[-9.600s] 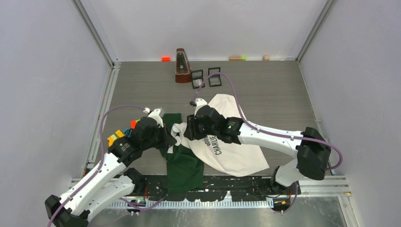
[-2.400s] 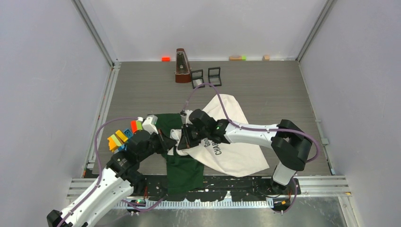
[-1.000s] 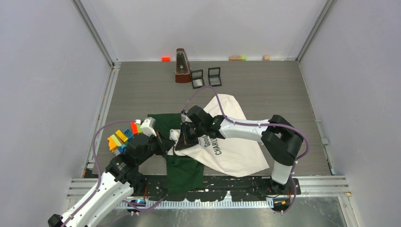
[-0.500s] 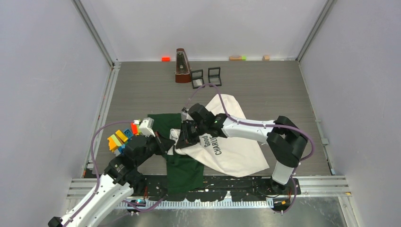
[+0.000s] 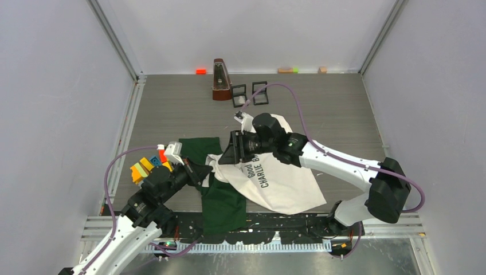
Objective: Pin the brooch onto the clothing
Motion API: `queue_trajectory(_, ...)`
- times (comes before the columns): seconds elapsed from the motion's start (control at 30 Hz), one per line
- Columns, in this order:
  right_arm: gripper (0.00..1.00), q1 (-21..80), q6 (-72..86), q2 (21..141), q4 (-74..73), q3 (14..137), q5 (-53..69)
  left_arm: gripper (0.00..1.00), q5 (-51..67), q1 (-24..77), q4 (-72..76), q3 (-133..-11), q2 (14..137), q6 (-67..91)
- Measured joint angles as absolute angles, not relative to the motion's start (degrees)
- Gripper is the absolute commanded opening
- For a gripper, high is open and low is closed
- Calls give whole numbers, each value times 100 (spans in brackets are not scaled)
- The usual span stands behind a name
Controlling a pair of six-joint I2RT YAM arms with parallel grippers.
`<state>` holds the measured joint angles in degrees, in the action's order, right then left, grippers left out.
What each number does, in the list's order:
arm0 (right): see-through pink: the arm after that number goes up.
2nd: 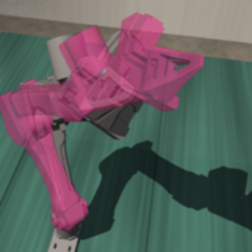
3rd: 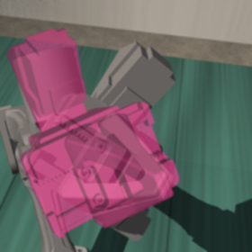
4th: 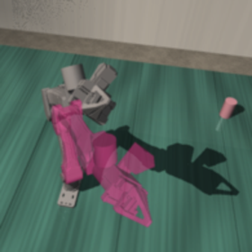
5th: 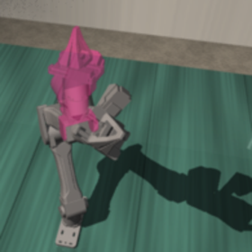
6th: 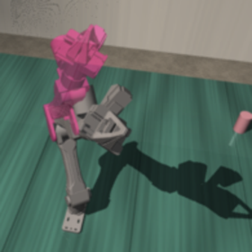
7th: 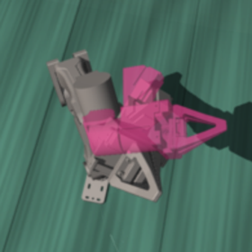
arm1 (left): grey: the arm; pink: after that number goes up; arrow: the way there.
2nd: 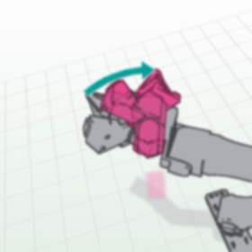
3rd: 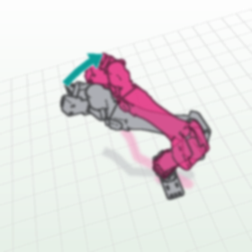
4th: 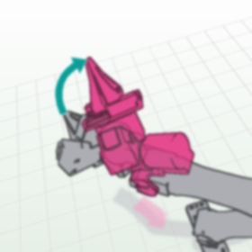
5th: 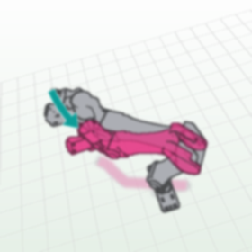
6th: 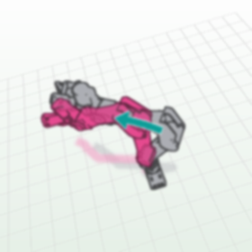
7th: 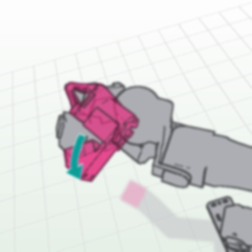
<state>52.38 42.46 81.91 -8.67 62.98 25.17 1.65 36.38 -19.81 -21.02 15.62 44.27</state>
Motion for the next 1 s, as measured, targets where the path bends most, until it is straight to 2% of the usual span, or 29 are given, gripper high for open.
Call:
queue_trajectory(0.13,43,5238,4178,8178,-593,6010,2543,0,174,3638,-1949,-2102,1566,4442)
queue_trajectory(0.5,51,5238,3962,8235,-60,5559,2626,0,228,3638,-1848,-2102,1616,4482)
queue_trajectory(0.77,53,5238,3409,8418,200,5559,2676,0,357,3638,-1743,-2102,1636,4484)
queue_trajectory(0.83,52,5238,3271,8451,213,5559,2683,0,377,3638,-1737,-2102,1643,4484)
queue_trajectory(0.9,46,5238,3157,8501,213,5559,2685,0,399,3638,-1737,-2102,1643,4484)
queue_trajectory(1.0,29,5238,3052,8593,217,5559,2694,0,416,3638,-1737,-2102,1653,4486)
